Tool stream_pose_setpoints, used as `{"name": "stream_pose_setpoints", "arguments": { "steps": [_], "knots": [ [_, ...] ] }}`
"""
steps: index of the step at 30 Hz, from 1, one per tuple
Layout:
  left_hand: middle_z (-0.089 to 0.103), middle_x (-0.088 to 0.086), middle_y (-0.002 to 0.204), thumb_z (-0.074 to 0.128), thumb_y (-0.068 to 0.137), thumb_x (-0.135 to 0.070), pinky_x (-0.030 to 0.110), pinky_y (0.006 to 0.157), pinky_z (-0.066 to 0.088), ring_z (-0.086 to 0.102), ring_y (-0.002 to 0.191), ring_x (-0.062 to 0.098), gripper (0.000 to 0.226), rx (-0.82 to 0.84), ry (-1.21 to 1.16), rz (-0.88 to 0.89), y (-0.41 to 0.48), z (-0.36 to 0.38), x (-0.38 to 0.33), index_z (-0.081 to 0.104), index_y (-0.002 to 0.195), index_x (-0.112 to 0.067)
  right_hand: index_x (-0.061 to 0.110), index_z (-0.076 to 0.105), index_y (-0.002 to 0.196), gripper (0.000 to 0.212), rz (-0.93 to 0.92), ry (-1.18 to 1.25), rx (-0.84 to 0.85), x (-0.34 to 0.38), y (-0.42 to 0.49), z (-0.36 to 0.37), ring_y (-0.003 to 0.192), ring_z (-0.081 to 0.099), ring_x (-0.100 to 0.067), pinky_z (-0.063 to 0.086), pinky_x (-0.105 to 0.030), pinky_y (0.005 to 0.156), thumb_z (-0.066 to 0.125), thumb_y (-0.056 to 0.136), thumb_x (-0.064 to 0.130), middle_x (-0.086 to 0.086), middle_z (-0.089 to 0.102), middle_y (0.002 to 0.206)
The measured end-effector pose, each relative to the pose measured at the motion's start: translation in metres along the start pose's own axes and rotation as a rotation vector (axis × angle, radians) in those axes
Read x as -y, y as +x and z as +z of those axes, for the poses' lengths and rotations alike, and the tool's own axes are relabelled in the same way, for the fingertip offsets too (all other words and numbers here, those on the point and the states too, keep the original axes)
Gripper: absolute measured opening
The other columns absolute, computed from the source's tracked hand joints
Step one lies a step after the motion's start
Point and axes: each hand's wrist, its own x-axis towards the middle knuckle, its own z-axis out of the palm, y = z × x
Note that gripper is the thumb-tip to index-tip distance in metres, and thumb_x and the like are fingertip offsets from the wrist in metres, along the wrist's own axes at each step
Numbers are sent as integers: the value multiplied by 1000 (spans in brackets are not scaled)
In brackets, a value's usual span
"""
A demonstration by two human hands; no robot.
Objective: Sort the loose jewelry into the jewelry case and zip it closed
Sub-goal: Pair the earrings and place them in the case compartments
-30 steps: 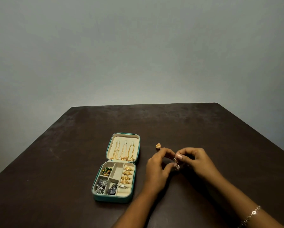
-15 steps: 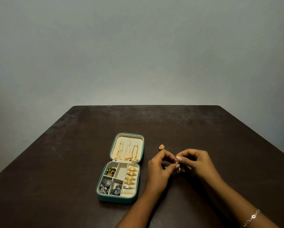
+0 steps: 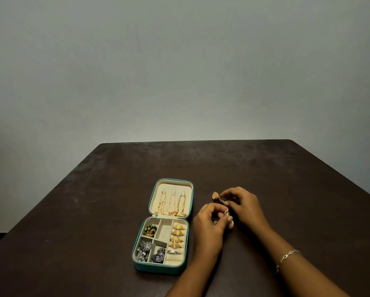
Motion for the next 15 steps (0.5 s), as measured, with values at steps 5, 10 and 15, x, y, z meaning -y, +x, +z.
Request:
{"name": "stream_pose_setpoints", "arguments": {
  "steps": [5, 10, 15],
  "knots": [
    [67, 2, 85, 69, 74, -2, 14, 67, 48, 62, 77, 5, 22, -19, 40, 12, 1, 1, 1, 63, 75, -23, 15, 72, 82, 15, 10, -100, -22, -6, 3, 4, 81, 60, -14, 44, -23, 72, 66, 77, 2, 2, 62, 81],
    [69, -5, 79, 67, 76, -3, 22, 72, 51, 63, 77, 6, 16, -12, 46, 12, 0, 2, 0, 64, 79, -18, 14, 72, 86, 15, 9, -170, -12, -7, 4, 6, 85, 59, -16, 46, -29, 76, 63, 79, 4, -3, 64, 87],
    [68, -6, 81, 65, 79, -5, 28, 73, 52, 63, 79, 5, 12, -39, 54, 36, 2, 1, 5, 63, 83, -17, 16, 68, 81, 10, 7, -225, 1, -9, 4, 6, 85, 57, -16, 38, -25, 70, 62, 80, 8, 5, 56, 81]
  ]
}}
